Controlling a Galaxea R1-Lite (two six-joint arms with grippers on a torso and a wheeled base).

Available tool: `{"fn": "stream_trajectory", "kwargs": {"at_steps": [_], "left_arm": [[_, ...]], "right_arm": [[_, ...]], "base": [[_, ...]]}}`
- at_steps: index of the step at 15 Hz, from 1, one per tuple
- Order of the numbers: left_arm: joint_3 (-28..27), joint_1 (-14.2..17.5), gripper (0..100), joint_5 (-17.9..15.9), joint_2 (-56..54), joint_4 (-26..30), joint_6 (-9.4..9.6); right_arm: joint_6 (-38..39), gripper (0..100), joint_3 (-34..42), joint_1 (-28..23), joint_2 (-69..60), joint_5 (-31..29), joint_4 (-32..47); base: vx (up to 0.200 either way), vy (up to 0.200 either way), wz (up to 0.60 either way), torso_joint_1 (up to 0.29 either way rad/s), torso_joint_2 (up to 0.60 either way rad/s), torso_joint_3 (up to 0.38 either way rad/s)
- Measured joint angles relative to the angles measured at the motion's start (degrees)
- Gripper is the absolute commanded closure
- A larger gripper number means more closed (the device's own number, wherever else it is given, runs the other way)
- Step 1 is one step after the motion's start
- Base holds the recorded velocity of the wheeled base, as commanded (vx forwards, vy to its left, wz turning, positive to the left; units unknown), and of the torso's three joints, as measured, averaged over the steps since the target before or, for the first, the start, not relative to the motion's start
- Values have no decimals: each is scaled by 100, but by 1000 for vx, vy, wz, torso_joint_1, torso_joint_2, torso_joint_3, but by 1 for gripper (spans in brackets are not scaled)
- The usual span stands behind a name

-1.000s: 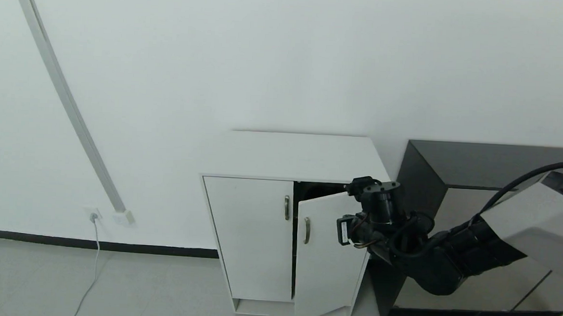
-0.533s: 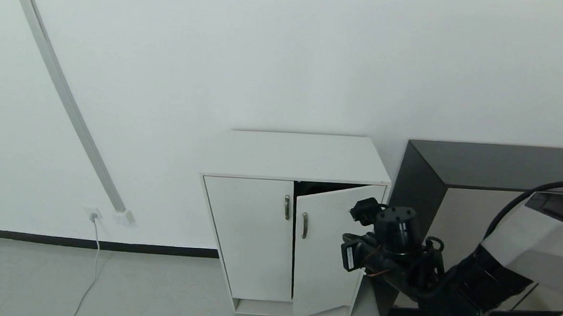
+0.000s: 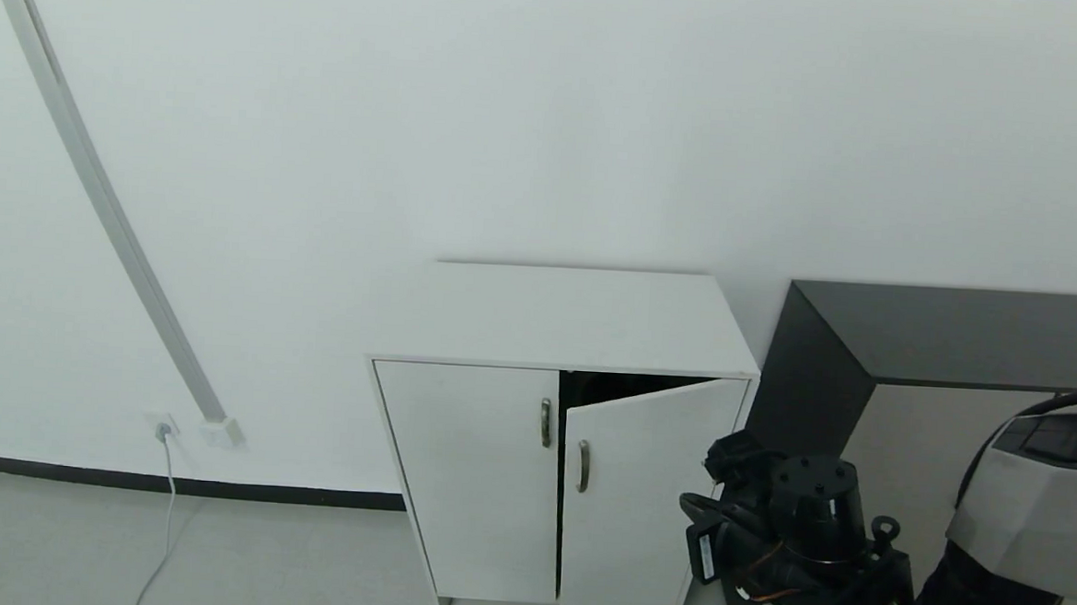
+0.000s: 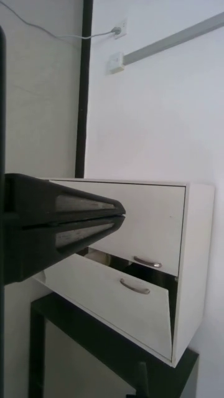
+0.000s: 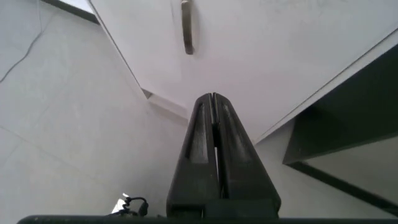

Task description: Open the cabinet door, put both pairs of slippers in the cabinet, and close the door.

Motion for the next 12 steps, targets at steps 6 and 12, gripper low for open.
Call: {"fn": "stream_trajectory", "kwargs": {"at_steps": [6, 12], "left_arm": [[0, 0, 100, 2, 0, -2, 12], [0, -2, 100, 5, 0, -5, 11]], "right_arm": [[-118, 100, -78, 87, 29, 1, 55], [-145, 100, -1131, 124, 358, -29, 779]], "base": [[33, 0, 0, 0, 0, -1], [0, 0, 0, 0, 0, 0]]}}
